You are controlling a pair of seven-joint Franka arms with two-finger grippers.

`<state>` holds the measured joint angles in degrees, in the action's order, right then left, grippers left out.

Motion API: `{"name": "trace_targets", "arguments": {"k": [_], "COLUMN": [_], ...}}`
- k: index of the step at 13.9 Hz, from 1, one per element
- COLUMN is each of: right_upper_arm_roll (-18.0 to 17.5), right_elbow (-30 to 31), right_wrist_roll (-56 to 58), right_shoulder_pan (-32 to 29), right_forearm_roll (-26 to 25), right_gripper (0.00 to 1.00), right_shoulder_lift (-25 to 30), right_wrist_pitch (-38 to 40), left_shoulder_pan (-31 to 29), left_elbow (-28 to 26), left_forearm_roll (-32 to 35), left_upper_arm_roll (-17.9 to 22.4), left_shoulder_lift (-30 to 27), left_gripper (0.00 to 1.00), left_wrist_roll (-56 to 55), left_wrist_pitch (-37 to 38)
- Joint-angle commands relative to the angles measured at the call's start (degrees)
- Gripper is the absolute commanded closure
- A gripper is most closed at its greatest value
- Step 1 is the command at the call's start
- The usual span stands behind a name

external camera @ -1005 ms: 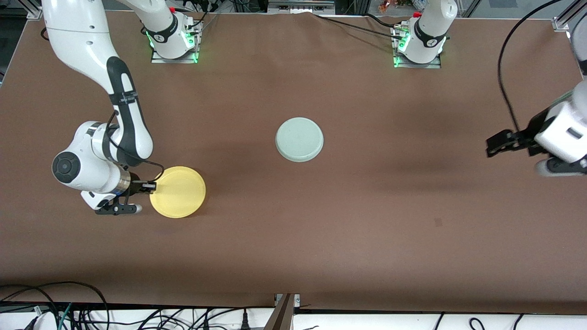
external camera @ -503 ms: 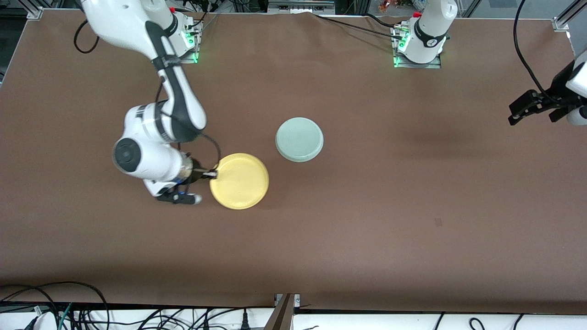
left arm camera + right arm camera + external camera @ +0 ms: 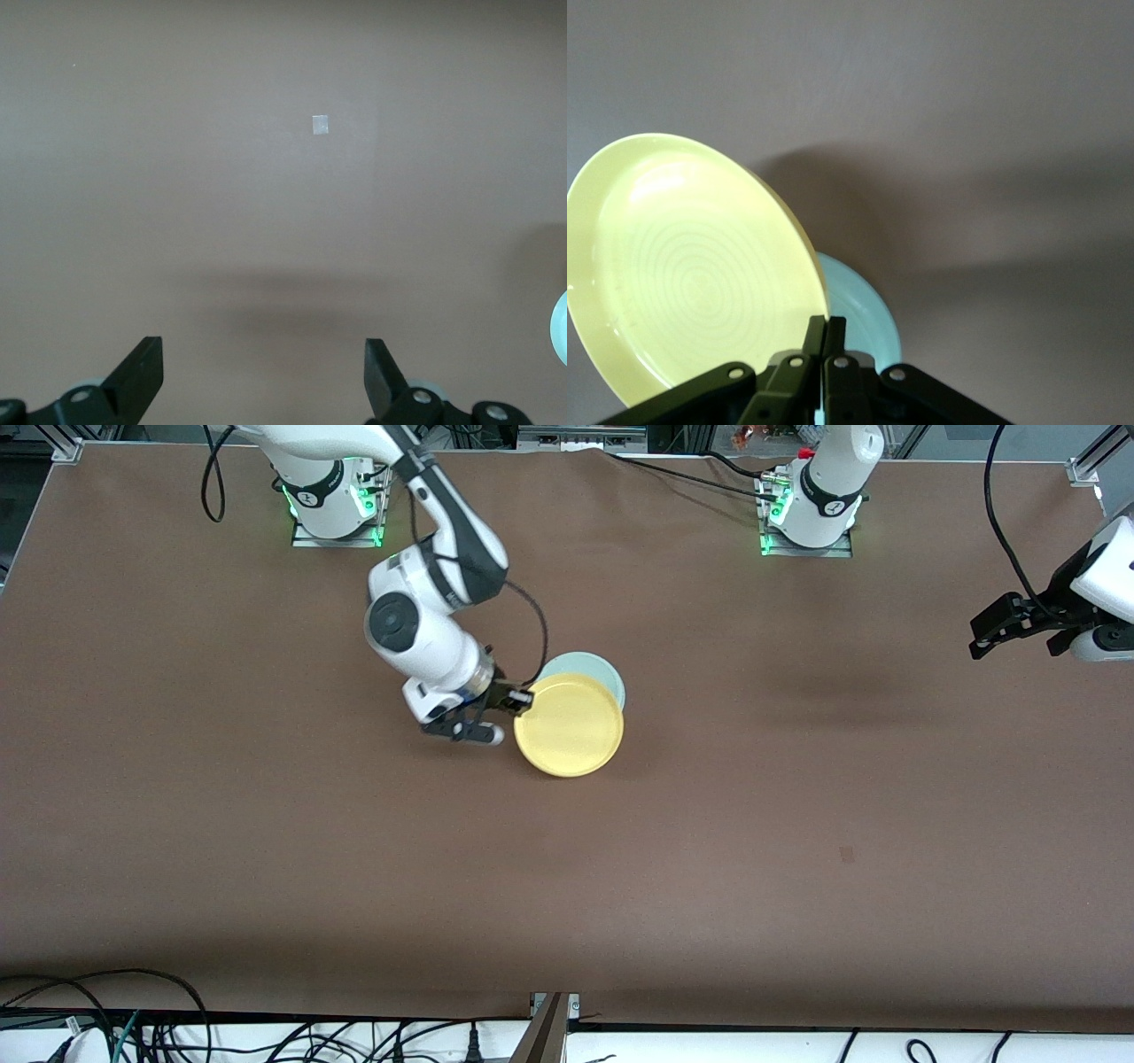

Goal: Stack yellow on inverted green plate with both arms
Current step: 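Carry the yellow plate with the right gripper onto the green plate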

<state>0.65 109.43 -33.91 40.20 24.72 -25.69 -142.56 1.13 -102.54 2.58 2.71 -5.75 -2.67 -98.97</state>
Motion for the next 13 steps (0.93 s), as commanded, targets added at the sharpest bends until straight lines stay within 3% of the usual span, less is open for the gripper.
{"name": "trace_targets", "arguments": {"k": [1, 3, 13], "right_upper_arm_roll": [-0.7, -0.7, -2.9], "right_elbow": [7.7, 8.8, 11.4], "right_wrist_roll": [-1.7, -1.8, -7.1], "right_shoulder_pan": [2.9, 3.0, 3.6], "right_forearm_roll": [1.0, 1.0, 1.0], "right_gripper": [1.0, 1.0, 1.0], "right_shoulder_lift": [2.5, 2.6, 3.2], "right_wrist_pitch": [-7.5, -7.4, -7.1], "left_shoulder_pan": [-2.0, -3.2, -2.9], "left_elbow": [4.7, 6.9, 6.8], "left_forearm_roll": [0.8, 0.8, 0.7], "left_upper_arm_roll": [-0.6, -1.6, -2.6], "left_shoulder_lift": [2.9, 4.9, 4.9], "left_gripper": [0.0, 0.0, 0.0], "left_wrist_roll": [2.8, 5.3, 5.3], "left_wrist_pitch": [1.2, 1.2, 3.3]}}
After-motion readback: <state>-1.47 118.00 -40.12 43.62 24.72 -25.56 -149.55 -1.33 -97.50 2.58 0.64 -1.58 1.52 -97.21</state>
